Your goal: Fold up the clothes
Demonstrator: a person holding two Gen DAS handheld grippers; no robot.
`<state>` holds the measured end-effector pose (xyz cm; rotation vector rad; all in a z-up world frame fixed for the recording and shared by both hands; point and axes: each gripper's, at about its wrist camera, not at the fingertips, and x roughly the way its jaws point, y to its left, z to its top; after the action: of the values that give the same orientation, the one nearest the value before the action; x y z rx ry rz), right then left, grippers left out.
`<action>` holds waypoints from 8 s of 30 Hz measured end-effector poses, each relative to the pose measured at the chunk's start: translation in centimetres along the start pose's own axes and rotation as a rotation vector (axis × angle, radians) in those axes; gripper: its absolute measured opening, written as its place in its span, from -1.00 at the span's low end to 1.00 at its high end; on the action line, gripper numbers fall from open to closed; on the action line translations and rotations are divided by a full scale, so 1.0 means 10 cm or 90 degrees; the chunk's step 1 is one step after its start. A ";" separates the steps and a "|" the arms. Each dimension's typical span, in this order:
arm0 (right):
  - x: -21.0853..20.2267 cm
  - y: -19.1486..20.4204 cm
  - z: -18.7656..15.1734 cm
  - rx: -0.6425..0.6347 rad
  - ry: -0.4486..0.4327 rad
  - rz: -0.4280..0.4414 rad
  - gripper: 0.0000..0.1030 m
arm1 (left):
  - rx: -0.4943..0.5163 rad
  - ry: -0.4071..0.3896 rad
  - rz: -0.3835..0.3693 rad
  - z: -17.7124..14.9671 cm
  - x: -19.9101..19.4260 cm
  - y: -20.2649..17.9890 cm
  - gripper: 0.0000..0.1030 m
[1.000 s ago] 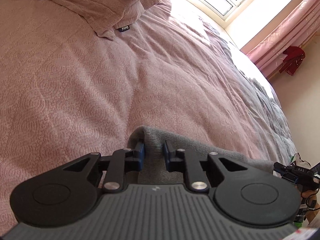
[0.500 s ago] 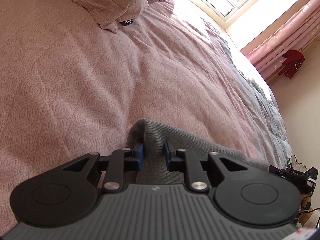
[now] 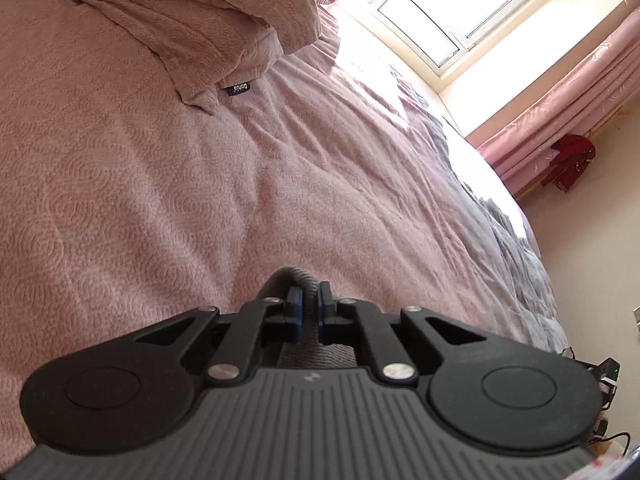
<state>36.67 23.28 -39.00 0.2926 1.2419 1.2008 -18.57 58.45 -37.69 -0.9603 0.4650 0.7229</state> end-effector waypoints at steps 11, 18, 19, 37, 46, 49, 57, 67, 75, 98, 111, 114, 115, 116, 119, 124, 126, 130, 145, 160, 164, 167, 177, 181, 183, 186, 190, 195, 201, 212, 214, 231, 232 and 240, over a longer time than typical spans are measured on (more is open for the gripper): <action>-0.22 0.92 -0.71 -0.292 -0.047 -0.282 -0.28 | 0.132 -0.032 0.178 -0.35 -0.30 -0.35 -0.54; -0.26 1.49 -2.22 -0.529 0.108 -0.178 -0.28 | 0.301 0.092 0.085 -1.36 -0.62 -1.10 -0.53; -0.19 1.45 -2.34 -0.539 0.140 -0.200 -0.29 | 0.333 0.117 0.095 -1.50 -0.59 -1.16 -0.49; -0.10 1.51 -2.63 -0.575 0.180 -0.290 -0.26 | 0.320 0.183 0.209 -1.73 -0.58 -1.17 -0.54; -0.31 1.24 -1.60 -0.485 0.161 -0.212 -0.23 | 0.359 0.124 0.159 -0.90 -0.65 -0.94 -0.45; -0.10 1.22 -1.16 -0.563 0.165 -0.209 -0.23 | 0.437 0.137 0.123 -0.51 -0.38 -0.93 -0.37; 0.61 1.17 -0.51 -0.728 0.276 -0.170 -0.22 | 0.691 0.262 0.037 -0.04 0.39 -0.97 0.10; 0.91 0.87 -0.29 -0.659 0.347 -0.136 -0.72 | 0.695 0.371 -0.026 0.05 0.74 -0.69 -0.39; 0.17 1.36 -0.66 -0.749 0.187 -0.174 -0.89 | 0.774 0.232 0.032 -0.11 0.11 -0.91 -0.89; -2.35 1.00 -4.24 -0.661 0.228 -0.299 -0.55 | 0.195 0.132 0.199 -3.32 -3.11 -0.57 -0.45; -2.19 0.21 -3.66 0.261 0.000 -0.093 -0.44 | -0.272 -0.016 0.088 -3.20 -2.94 0.12 -0.18; -2.13 0.20 -3.61 0.278 -0.016 -0.110 -0.44 | -0.284 -0.022 0.076 -3.13 -2.89 0.20 -0.18; -2.10 0.20 -3.60 0.279 -0.015 -0.117 -0.45 | -0.282 -0.016 0.075 -3.11 -2.86 0.22 -0.21; -2.10 0.19 -3.60 0.282 -0.018 -0.117 -0.45 | -0.278 -0.009 0.073 -3.09 -2.84 0.23 -0.22; -2.08 0.20 -3.57 0.277 -0.035 -0.123 -0.94 | -0.251 0.007 0.084 -3.05 -2.80 0.23 -0.78; -2.27 0.51 -3.49 0.186 -0.067 -0.109 -0.97 | -0.181 0.002 0.073 -3.00 -2.96 0.13 -0.93; -2.39 0.62 -3.47 0.175 -0.082 -0.096 -0.98 | -0.141 -0.005 0.066 -3.00 -3.08 0.03 -0.93; -2.52 0.63 -3.55 0.166 -0.071 -0.111 -0.98 | -0.113 0.012 0.068 -3.15 -3.24 -0.01 -0.93; -2.43 1.05 -3.53 -0.103 -0.067 -0.394 -0.41 | 0.021 0.043 0.286 -3.18 -3.28 -0.13 -0.72; -0.02 1.88 -3.67 -0.678 -0.016 -0.246 -0.41 | 0.445 0.004 0.147 -2.78 -1.09 -1.50 -0.58; -0.23 1.36 -3.25 -0.630 -0.050 -0.324 -0.41 | 0.405 -0.019 0.233 -2.60 -1.11 -0.91 -0.58; -0.58 1.00 -2.87 -0.526 -0.062 -0.337 -0.04 | 0.382 -0.014 0.272 -2.37 -1.26 -0.42 -0.66; -0.77 1.75 -3.42 -0.505 -0.048 -0.268 0.02 | 0.372 -0.027 0.252 -2.63 -1.80 -0.85 -0.67; -0.66 1.62 -3.86 -0.524 0.012 -0.317 0.02 | 0.370 0.007 0.284 -3.05 -1.83 -0.74 -0.60; -0.88 1.46 -4.00 -0.504 0.012 -0.317 0.02 | 0.382 0.000 0.297 -3.17 -2.00 -0.67 -0.60; -1.31 1.23 -4.20 -0.477 0.021 -0.320 0.03 | 0.381 -0.002 0.317 -3.31 -2.28 -0.57 -0.59; -1.62 1.16 -4.37 -0.484 0.030 -0.333 0.03 | 0.353 0.003 0.346 -3.44 -2.53 -0.50 -0.53; -1.77 1.28 -4.38 -0.484 -0.021 -0.333 0.03 | 0.317 -0.054 0.357 -3.45 -2.73 -0.56 -0.54; -1.58 1.24 -4.64 -0.503 -0.082 -0.318 0.03 | 0.376 -0.063 0.272 -3.72 -2.80 -0.64 -0.53; -2.03 1.47 -5.06 -0.351 -0.110 -0.320 0.03 | 0.354 0.002 0.291 -4.06 -3.14 -0.80 -0.24; -2.18 1.61 -5.15 -0.342 -0.123 -0.286 0.04 | 0.371 -0.012 0.274 -4.17 -3.31 -0.92 -0.17; -2.70 1.96 -5.72 -0.381 -0.166 -0.280 0.06 | 0.409 -0.074 0.201 -4.62 -3.98 -1.24 0.01; -2.71 1.94 -5.70 -0.377 -0.170 -0.280 0.06 | 0.412 -0.083 0.192 -4.62 -3.97 -1.23 -0.01; -2.59 1.71 -5.28 -0.355 -0.206 -0.284 0.00 | 0.436 -0.081 0.109 -4.30 -3.49 -1.26 -0.60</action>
<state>-12.60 -12.32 -31.58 -0.1920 0.6099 1.0086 -34.99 4.63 -29.63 -0.2331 0.6323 0.7021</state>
